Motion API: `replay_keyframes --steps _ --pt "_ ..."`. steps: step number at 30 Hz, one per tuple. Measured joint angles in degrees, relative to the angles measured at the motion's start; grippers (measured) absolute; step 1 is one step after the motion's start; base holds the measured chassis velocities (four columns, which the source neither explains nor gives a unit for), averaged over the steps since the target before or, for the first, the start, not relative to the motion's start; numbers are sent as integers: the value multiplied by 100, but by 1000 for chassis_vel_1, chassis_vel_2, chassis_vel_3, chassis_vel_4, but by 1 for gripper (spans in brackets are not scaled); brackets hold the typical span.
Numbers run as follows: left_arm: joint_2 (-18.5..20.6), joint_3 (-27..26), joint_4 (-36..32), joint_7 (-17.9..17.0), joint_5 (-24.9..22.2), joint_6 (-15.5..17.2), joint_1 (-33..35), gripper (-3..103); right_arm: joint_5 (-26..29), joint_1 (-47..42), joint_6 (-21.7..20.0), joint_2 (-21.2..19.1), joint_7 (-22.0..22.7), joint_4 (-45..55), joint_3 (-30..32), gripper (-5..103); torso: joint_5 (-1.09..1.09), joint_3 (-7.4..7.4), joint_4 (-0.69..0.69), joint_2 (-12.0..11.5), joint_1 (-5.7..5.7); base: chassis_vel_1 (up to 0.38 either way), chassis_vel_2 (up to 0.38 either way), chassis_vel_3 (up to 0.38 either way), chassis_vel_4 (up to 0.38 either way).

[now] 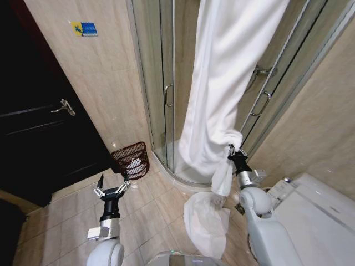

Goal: Discard the used towel into the hamper.

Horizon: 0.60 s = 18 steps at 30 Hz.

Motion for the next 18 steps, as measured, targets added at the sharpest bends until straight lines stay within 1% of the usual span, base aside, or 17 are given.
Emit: replay_keyframes --steps 8,18 --pt "49 78 -41 3 18 -26 37 100 -116 -358 128 154 -42 165 112 5 0 0 -1 0 0 0 0 0 0" --pt "73 163 -97 10 44 -29 51 100 -134 -537 212 193 -62 268 236 5 0 0 0 0 0 0 0 0 0"
